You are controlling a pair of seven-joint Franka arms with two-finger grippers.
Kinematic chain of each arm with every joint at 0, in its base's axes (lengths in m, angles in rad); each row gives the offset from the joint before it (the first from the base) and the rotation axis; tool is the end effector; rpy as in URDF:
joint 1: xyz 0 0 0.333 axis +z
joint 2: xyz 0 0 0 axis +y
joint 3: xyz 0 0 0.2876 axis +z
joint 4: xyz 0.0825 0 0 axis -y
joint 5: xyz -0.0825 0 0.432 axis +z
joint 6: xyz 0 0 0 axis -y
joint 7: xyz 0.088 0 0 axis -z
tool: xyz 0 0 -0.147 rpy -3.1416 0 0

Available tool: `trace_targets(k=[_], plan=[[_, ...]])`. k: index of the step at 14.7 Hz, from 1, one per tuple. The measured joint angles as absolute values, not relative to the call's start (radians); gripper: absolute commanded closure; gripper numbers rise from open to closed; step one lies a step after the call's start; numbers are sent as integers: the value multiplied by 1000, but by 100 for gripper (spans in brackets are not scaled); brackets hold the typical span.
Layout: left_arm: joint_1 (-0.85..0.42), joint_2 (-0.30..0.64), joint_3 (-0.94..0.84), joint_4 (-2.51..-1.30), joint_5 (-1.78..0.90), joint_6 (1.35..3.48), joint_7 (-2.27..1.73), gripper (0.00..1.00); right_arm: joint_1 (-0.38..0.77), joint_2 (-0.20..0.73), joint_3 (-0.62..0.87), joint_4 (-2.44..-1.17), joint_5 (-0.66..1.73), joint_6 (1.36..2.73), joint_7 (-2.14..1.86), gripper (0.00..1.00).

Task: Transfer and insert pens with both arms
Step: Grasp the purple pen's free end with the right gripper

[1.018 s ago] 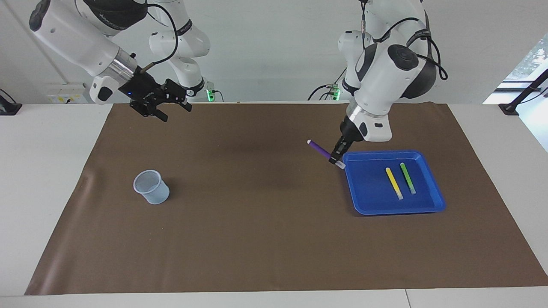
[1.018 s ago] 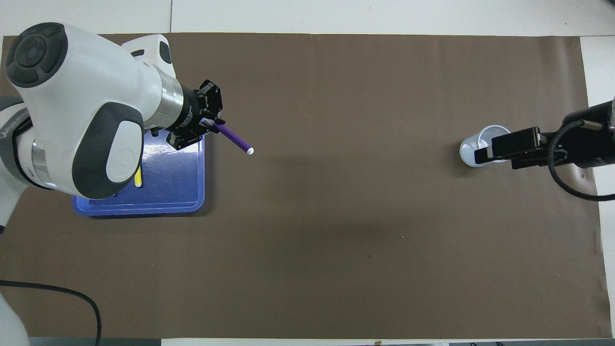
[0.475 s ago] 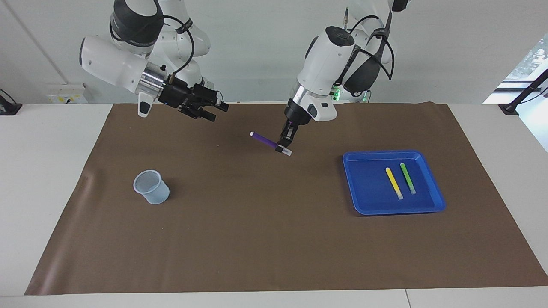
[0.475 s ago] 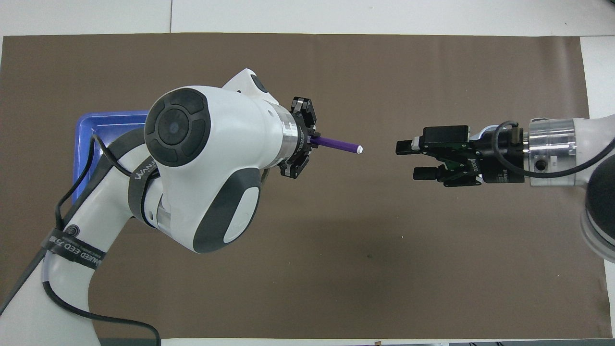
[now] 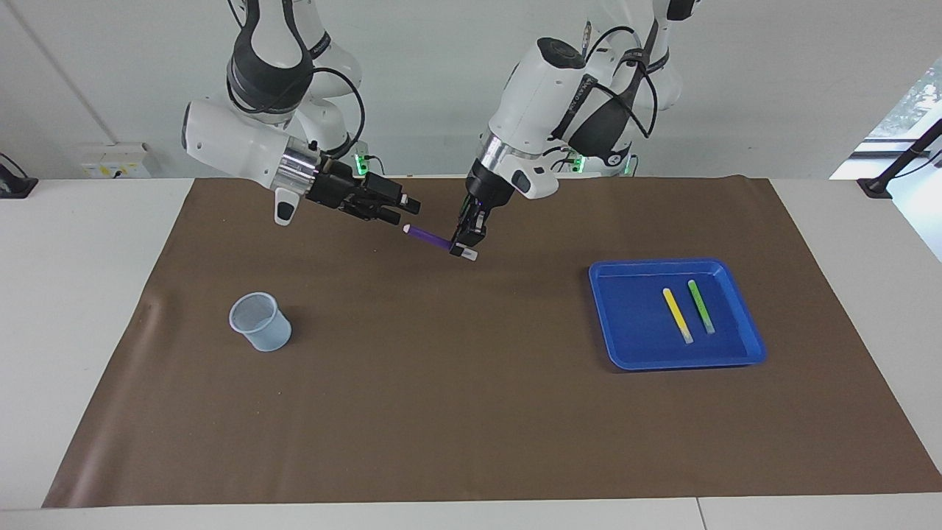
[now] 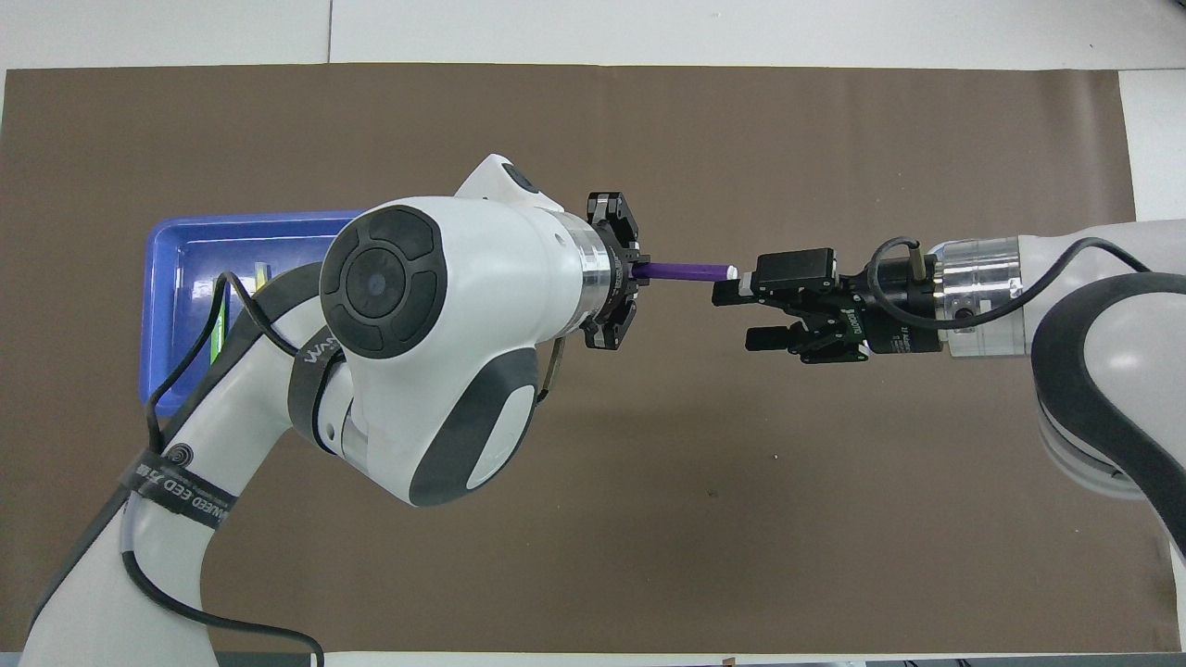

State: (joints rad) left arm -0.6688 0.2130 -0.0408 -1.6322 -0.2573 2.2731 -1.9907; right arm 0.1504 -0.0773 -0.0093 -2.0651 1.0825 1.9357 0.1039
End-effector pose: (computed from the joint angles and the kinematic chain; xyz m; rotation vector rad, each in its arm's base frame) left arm 0.5391 -0.4792 0.4638 2.0342 1.7274 -0.1883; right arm 0.5724 0.1757 0.4267 -2.1074 0.4419 0.1972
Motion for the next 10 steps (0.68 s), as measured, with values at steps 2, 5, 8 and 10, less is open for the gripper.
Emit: trace_targets(k=[2, 5, 8, 10], plan=[[-670, 213, -41, -1632, -258, 2276, -1997, 100, 150, -77, -10, -2058, 1083, 1936, 104, 34], [-670, 213, -40, -1633, -258, 2276, -2000, 100, 151, -77, -10, -2044, 1083, 1944, 105, 36], [-676, 213, -40, -1636, -258, 2276, -2000, 100, 152, -75, -9, -2042, 1083, 1984, 106, 37], [-679, 213, -41, -1640, -258, 2276, -2000, 100, 155, -72, -8, -2042, 1083, 2015, 106, 39]])
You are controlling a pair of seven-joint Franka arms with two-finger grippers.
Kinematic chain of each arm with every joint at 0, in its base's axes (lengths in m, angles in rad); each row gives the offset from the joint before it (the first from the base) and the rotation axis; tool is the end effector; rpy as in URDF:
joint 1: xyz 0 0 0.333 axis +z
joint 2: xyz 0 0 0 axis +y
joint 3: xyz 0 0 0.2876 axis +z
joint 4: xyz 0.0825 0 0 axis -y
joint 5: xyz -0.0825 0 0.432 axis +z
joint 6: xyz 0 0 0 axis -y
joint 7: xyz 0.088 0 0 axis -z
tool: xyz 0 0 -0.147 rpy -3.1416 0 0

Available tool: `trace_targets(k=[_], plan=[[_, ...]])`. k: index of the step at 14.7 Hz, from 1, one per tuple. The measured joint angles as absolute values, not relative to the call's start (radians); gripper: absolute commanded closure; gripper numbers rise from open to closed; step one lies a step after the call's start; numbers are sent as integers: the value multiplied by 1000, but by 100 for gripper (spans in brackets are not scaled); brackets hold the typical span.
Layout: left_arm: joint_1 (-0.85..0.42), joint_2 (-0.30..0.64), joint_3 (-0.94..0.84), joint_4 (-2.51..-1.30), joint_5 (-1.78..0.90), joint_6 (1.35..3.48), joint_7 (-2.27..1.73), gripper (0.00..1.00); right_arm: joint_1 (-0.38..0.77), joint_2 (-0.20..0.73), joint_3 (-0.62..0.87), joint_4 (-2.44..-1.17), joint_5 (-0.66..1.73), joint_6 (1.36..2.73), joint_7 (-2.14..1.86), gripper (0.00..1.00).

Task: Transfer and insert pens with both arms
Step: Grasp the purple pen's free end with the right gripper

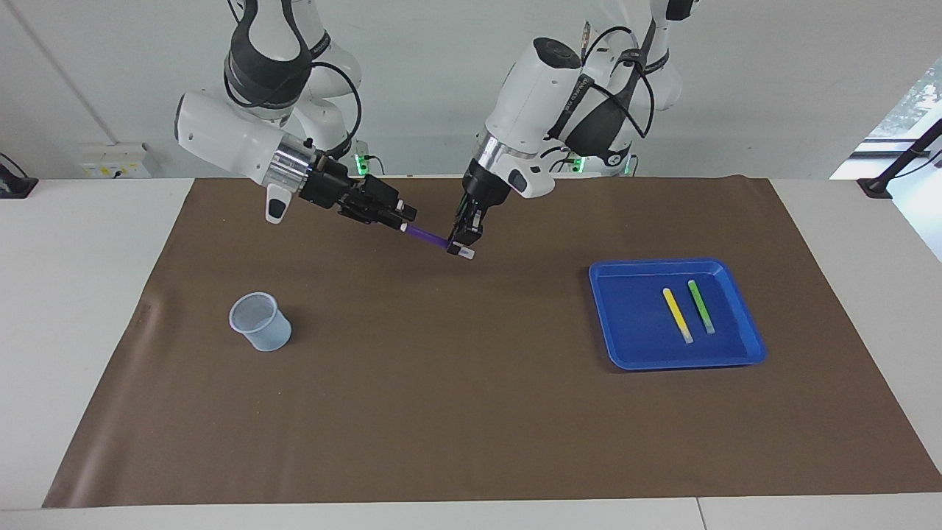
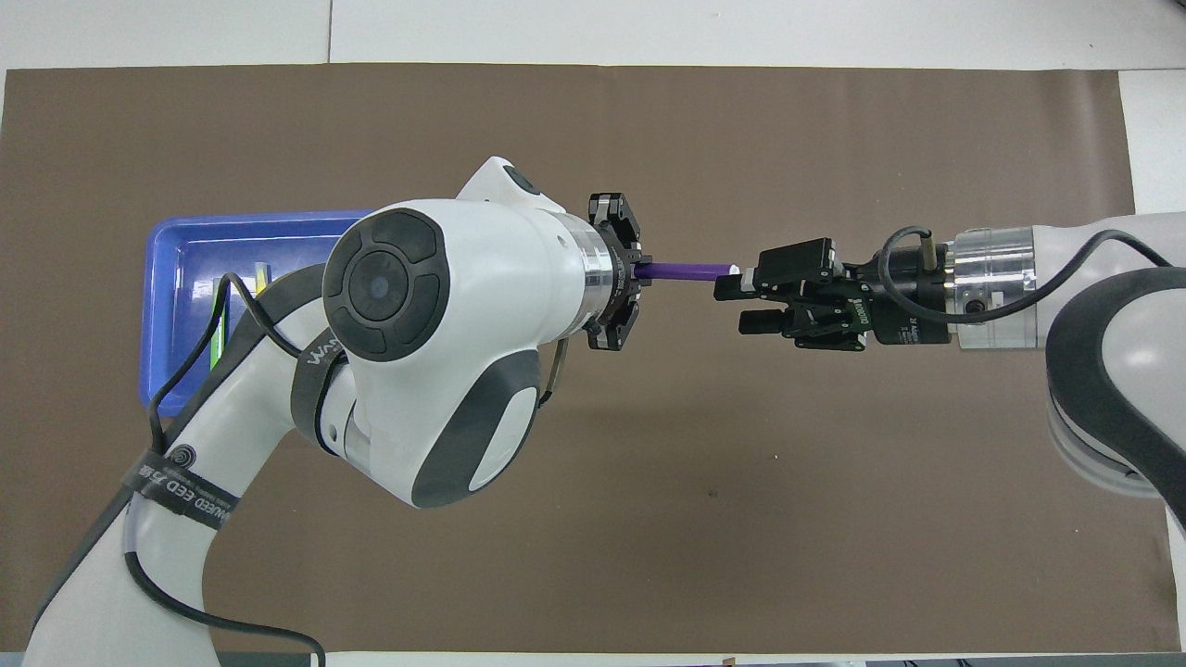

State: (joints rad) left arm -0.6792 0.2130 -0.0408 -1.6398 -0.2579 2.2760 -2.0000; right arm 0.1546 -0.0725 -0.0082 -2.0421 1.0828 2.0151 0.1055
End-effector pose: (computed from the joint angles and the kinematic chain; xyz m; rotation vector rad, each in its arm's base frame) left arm 0.5335 -0.4842 0.4598 2.0381 1.7312 -0.1960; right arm 0.5871 0.1712 0.4377 -2.1101 0.4739 0.0976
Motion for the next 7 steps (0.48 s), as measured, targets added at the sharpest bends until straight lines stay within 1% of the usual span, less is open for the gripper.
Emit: trace_targets(k=[2, 4, 7], plan=[[-680, 213, -41, -1643, -258, 2276, -2000, 100, 167, -70, -7, -2042, 1083, 2040, 106, 44], [-680, 213, -41, -1643, -258, 2276, -2000, 100, 184, -68, -6, -2042, 1083, 2060, 106, 45], [-680, 213, -41, -1646, -258, 2276, -2000, 100, 200, -67, -6, -2042, 1083, 2068, 107, 53]])
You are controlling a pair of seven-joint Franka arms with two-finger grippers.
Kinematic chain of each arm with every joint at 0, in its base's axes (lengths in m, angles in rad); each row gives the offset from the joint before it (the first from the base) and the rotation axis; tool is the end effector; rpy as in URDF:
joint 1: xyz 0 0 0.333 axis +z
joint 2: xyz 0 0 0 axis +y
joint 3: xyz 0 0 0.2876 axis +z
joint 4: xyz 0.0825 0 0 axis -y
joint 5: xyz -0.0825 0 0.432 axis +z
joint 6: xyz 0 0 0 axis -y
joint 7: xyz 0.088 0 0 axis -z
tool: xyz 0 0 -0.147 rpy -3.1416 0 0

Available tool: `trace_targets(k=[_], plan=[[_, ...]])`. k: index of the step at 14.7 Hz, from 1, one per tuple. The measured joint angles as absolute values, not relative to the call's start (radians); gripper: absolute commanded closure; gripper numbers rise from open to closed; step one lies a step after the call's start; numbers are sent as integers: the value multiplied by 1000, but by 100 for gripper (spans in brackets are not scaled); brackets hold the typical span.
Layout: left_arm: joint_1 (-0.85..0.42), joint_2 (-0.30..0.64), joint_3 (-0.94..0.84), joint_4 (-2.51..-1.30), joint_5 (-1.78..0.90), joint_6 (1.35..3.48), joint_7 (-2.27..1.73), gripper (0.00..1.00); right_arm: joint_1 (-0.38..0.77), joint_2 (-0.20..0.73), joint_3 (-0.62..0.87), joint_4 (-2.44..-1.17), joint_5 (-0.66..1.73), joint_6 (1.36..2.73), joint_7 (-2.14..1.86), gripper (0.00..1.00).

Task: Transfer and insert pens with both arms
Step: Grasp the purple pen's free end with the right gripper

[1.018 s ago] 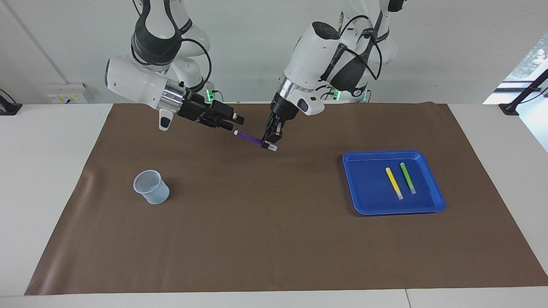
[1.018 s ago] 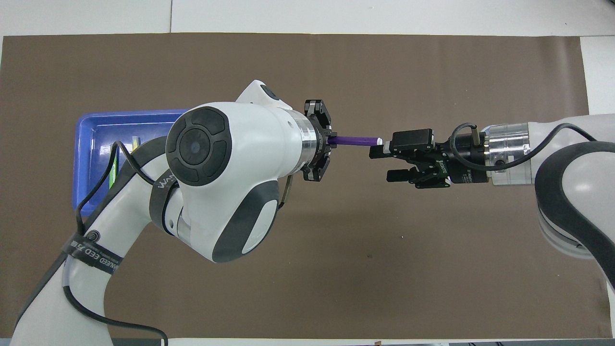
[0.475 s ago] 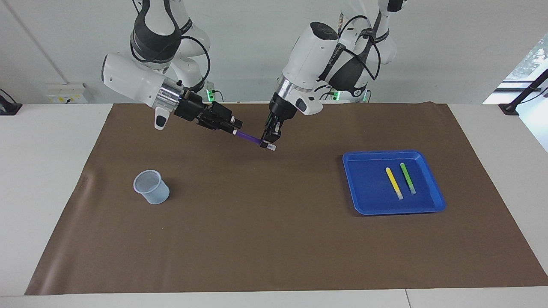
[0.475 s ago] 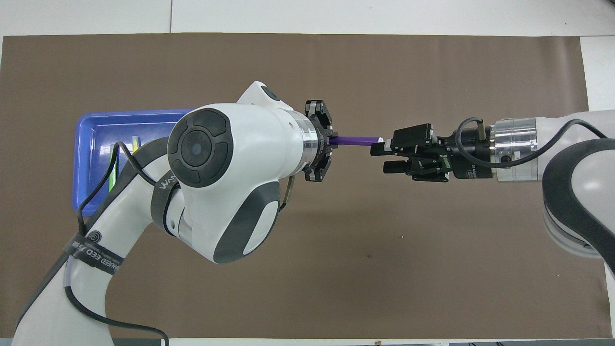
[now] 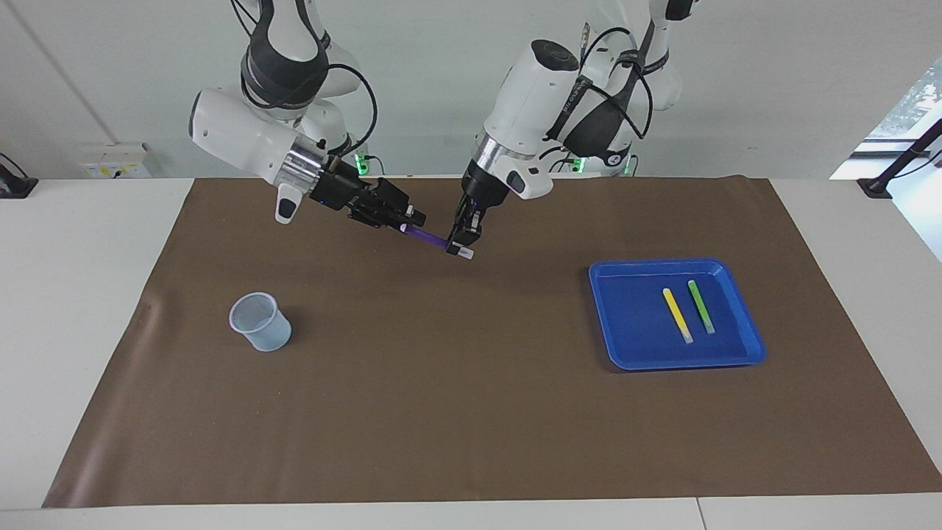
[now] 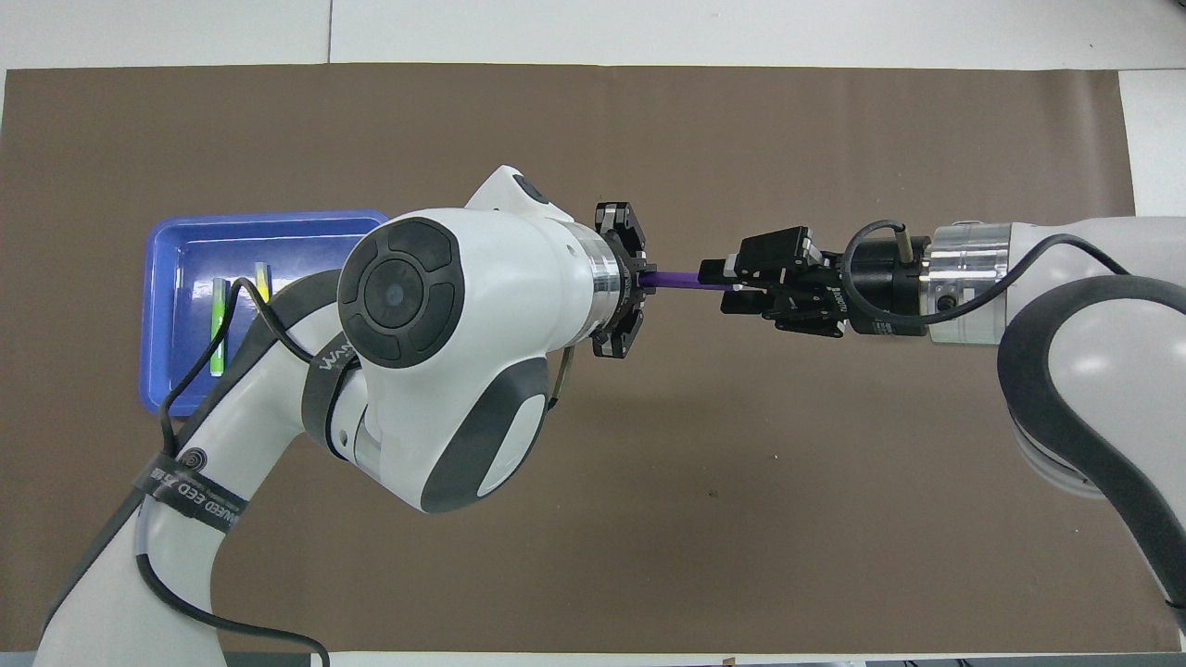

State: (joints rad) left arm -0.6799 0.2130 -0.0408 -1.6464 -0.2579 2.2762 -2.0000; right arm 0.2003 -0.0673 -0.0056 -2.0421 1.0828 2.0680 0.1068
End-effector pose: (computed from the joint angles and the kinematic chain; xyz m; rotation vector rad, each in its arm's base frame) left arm 0.5325 -0.4840 0.4560 2.0429 1.7353 -0.1978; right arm 0.5857 0.1940 0.4360 -2.1247 0.4584 0.0743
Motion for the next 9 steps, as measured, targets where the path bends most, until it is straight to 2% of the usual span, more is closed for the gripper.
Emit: trace_targets(k=[2, 3, 4, 5, 9], plan=[[-680, 213, -41, -1649, -258, 2277, -2000, 100, 201, -67, -6, -2042, 1083, 2068, 107, 58], [-680, 213, -41, -1649, -258, 2277, -2000, 100, 201, -66, -7, -2042, 1083, 2068, 107, 68], [-680, 213, -40, -1649, -258, 2278, -2000, 100, 201, -65, -8, -2042, 1083, 2068, 107, 89], [-680, 213, -40, -1650, -258, 2278, -2000, 100, 201, -65, -8, -2042, 1083, 2068, 107, 100], [-680, 212, -34, -1651, -259, 2285, -2001, 100, 201, -61, -10, -2044, 1089, 2067, 109, 100]])
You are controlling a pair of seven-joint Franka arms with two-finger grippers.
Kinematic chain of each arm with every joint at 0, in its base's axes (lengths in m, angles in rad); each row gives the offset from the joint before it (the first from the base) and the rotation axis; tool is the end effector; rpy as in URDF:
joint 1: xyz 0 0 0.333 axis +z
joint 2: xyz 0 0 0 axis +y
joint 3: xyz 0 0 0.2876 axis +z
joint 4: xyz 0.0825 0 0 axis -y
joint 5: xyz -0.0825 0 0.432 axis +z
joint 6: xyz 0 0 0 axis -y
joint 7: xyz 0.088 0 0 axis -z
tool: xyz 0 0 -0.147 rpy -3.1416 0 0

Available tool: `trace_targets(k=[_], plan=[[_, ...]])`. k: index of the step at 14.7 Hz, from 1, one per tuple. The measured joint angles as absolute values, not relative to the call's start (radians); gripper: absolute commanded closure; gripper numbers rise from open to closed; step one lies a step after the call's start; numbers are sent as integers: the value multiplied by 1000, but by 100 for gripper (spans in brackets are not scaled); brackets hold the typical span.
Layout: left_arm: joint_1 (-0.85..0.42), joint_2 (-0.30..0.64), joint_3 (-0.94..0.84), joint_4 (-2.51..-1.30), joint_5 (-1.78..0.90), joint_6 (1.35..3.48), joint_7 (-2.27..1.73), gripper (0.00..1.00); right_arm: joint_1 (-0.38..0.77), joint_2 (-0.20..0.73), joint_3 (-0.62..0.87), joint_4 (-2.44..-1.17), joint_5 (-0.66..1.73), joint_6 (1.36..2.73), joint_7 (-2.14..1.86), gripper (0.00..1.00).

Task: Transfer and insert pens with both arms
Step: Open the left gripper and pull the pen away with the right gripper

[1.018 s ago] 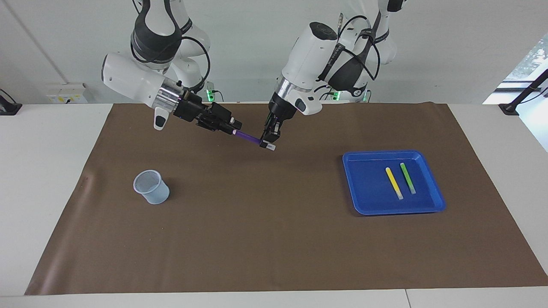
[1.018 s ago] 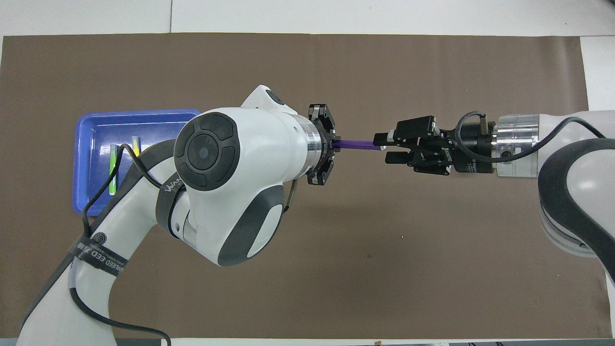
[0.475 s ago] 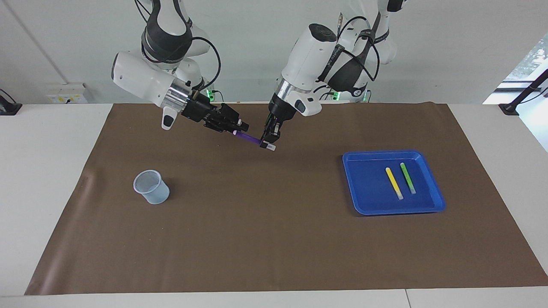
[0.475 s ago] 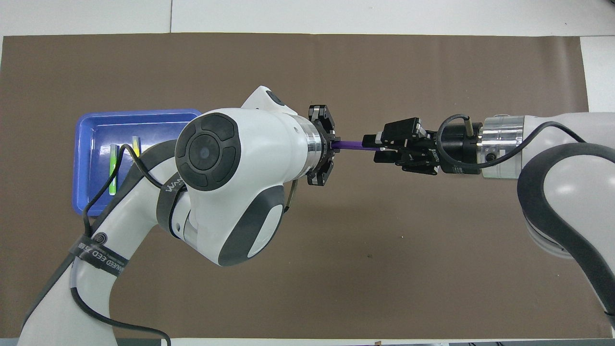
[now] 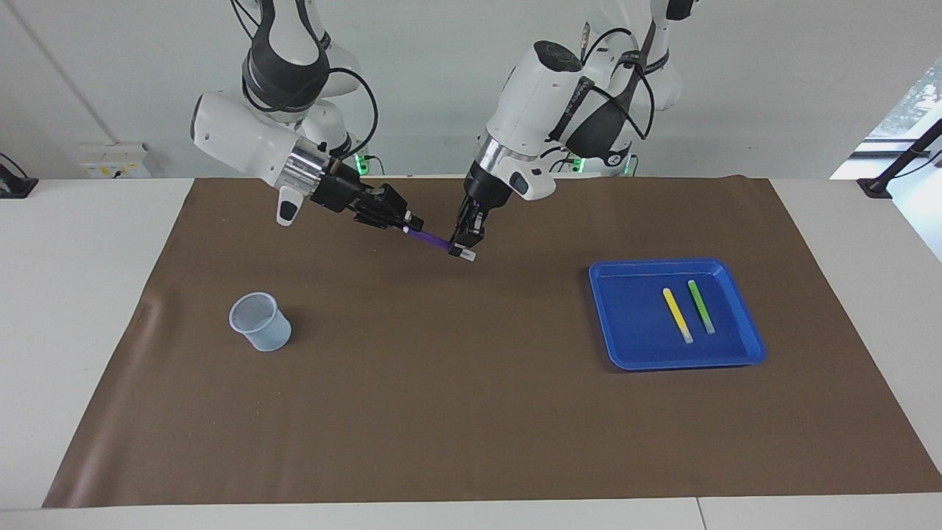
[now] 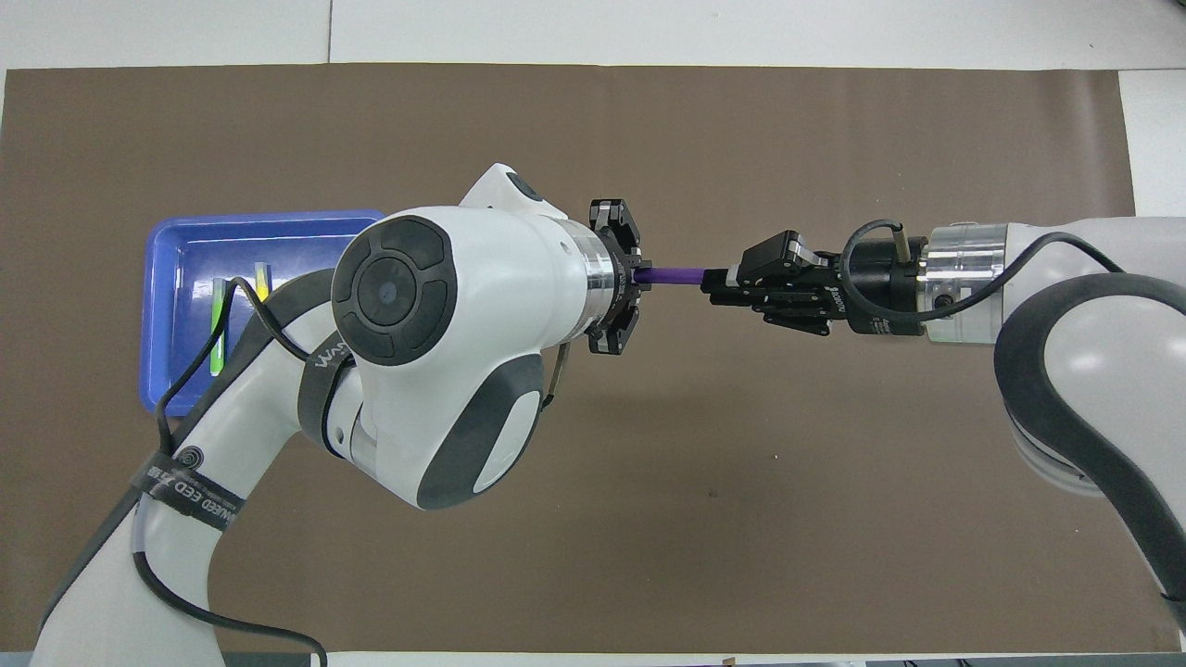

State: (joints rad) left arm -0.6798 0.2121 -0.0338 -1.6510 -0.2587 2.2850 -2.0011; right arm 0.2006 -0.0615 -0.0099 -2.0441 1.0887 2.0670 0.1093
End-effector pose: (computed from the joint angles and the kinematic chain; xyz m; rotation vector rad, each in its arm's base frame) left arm 0.5360 -0.4803 0.4551 2.0310 1.7421 -0.1922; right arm 0.5866 0.1920 0.4318 -2.1190 0.4718 0.0834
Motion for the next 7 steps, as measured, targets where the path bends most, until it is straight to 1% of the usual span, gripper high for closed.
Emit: trace_targets(k=[7], plan=[[-680, 212, -34, -1652, -259, 2285, -2001, 100, 201, -61, -10, -2044, 1089, 2067, 118, 100]])
